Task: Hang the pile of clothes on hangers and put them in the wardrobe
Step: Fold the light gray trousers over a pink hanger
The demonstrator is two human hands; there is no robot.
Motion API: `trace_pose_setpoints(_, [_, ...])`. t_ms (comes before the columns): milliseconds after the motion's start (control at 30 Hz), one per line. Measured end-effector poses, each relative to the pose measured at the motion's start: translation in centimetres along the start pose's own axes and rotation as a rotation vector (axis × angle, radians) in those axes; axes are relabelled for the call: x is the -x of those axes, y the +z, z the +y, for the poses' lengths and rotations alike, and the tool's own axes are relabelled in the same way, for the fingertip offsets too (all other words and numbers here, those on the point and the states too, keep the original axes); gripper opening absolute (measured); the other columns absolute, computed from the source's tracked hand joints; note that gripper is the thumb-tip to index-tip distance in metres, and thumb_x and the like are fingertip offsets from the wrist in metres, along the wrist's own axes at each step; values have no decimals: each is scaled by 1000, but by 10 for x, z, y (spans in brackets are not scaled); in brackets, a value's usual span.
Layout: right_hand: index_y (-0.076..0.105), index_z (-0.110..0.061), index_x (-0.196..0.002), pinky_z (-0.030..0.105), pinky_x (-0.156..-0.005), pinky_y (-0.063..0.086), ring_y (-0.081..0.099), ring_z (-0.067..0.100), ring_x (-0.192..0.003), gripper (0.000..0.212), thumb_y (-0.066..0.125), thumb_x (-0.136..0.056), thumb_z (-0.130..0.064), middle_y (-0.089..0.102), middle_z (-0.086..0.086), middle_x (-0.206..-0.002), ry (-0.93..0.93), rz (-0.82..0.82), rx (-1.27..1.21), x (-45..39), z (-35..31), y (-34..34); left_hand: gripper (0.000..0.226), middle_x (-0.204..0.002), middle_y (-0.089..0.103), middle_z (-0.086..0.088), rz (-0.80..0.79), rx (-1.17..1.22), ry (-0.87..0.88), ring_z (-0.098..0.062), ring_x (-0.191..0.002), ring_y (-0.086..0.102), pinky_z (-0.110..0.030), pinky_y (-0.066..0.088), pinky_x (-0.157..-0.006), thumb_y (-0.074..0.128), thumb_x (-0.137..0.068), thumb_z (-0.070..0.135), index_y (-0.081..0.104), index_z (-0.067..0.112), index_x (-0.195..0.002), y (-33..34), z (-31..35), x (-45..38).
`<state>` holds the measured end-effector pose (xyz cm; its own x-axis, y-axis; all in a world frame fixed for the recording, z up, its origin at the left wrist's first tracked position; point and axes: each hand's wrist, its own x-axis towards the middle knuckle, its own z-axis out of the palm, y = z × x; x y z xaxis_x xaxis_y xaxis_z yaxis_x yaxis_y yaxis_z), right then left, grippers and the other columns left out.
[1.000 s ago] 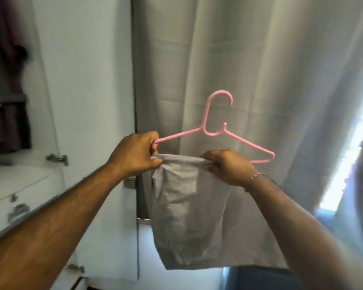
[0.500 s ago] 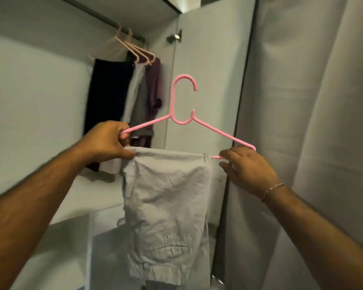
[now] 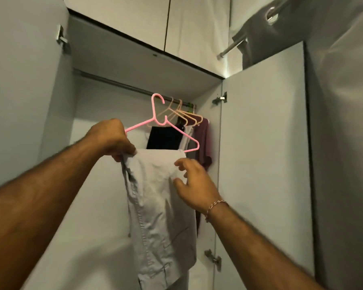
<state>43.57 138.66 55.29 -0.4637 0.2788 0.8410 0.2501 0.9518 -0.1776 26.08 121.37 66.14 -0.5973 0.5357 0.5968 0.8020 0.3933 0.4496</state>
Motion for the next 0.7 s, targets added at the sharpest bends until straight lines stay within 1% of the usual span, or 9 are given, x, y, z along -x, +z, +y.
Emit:
trace_pose_setpoints(67, [54,-28,-134,40,-98,53,60,12,-109,39,64,-95,-30,59,-6,-126,36,-75,-117,-24,-10,17,32,-63,74,-12,-19,178,-27,-25,-57,75,-31,58,-60,87,-82,21,68,-4,-87,1,-3,-23])
trace_pose_setpoints(167, [43,-30,-148,35,-105,50,59,15,-122,55,65,-99,-30,56,-5,-141,93,-195,-324,-53,-13,34,24,-80,74,-19,-90,482,-56,-32,-55,73,-26,51,-43,72,-96,13,63,-9,-99,8,-4,-52])
trace_pose_setpoints(300, [28,-34,-159,28,-104,41,50,10,-126,67,63,-102,-34,49,-13,-142,146,-212,-567,-97,-1,53,15,-78,70,-13,-102,800,-21,-30,-57,71,-24,44,-39,54,-107,19,59,6,-102,23,10,-81])
trace_pose_setpoints(367, [26,-38,-159,38,-114,42,49,15,-133,73,64,-97,-43,46,-11,-152,133,-175,-586,-122,8,68,19,-82,63,-12,-70,888,-28,-29,-56,65,-26,48,-41,46,-108,20,56,11,-95,31,20,-98])
trace_pose_setpoints(433, [24,-43,-157,49,-116,43,47,21,-140,83,64,-86,-54,41,-7,-159,110,-147,-547,-147,19,82,18,-83,59,-11,-40,881,-34,-28,-56,59,-27,50,-44,41,-103,17,53,11,-91,38,31,-115])
trace_pose_setpoints(500, [32,-41,-151,42,-107,48,52,21,-132,74,65,-85,-50,48,-5,-151,74,-123,-556,-172,34,93,16,-81,57,-10,-18,894,-37,-26,-58,56,-28,49,-45,39,-97,16,51,11,-88,48,42,-136])
trace_pose_setpoints(567, [42,-40,-136,25,-85,49,57,14,-114,48,66,-94,-35,56,-7,-133,24,-104,-614,-195,55,102,17,-80,56,-9,0,916,-32,-22,-61,52,-29,50,-51,39,-96,15,51,14,-84,62,52,-159])
trace_pose_setpoints(600, [42,-42,-132,20,-76,45,57,8,-105,43,65,-97,-32,56,-10,-124,6,-110,-638,-206,66,106,18,-80,56,-9,6,915,-26,-20,-63,51,-29,49,-53,39,-96,15,52,15,-83,70,57,-170])
trace_pose_setpoints(700, [41,-42,-140,17,-72,42,54,-1,-94,46,62,-100,-30,55,-19,-113,-41,-126,-697,-238,105,131,23,-81,56,-8,49,911,-10,-18,-64,49,-28,47,-55,41,-98,17,53,15,-79,98,68,-208])
